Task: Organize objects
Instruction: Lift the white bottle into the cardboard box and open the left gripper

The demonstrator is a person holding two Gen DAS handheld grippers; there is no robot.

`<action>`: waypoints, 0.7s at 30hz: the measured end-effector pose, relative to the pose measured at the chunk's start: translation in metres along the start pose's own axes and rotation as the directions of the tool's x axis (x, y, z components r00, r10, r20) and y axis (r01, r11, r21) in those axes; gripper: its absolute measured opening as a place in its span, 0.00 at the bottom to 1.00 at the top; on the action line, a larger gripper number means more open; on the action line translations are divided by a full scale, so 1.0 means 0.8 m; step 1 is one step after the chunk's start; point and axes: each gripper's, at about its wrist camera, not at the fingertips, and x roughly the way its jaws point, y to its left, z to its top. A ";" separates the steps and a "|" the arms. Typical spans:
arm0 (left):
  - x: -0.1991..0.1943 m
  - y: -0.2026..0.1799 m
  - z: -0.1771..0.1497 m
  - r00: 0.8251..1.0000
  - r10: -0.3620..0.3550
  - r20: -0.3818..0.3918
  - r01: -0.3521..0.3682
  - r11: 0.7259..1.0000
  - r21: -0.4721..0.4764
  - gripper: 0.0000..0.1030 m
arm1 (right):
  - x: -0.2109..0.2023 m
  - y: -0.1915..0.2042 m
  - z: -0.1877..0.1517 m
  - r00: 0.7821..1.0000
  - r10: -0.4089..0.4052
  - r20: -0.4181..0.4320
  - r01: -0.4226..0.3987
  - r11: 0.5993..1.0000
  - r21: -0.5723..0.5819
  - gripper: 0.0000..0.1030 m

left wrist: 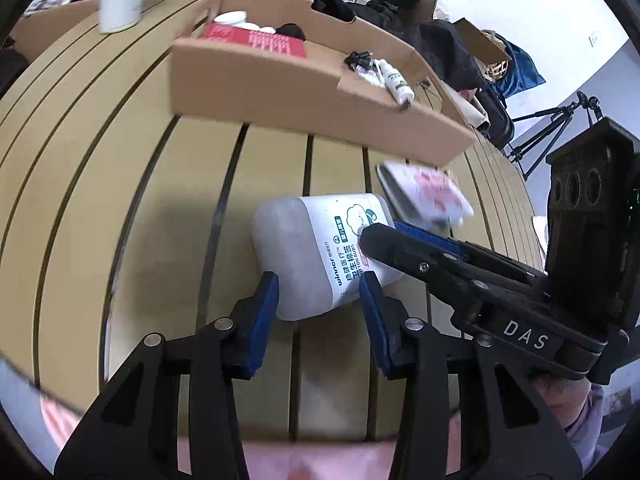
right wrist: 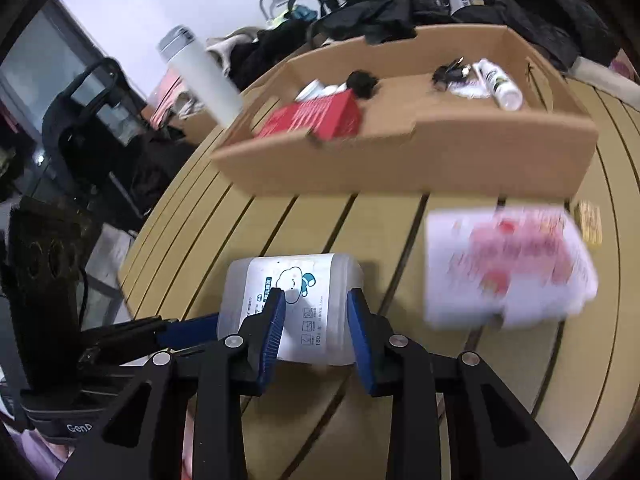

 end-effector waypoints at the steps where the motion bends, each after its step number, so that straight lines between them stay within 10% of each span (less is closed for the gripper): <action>1: -0.005 0.000 -0.010 1.000 -0.002 -0.003 0.002 1.000 -0.005 0.37 | -0.003 0.004 -0.010 1.000 0.006 -0.002 -0.006 1.000 0.004 0.34; 14: -0.044 -0.037 -0.069 0.999 -0.023 0.047 0.020 0.998 0.068 0.30 | -0.061 0.012 -0.082 1.000 -0.015 0.019 0.014 0.999 0.041 0.32; 21: -0.075 -0.088 0.012 0.987 -0.090 0.135 0.070 0.987 0.145 0.30 | -0.131 0.008 -0.026 0.991 -0.014 0.134 0.011 1.000 0.020 0.26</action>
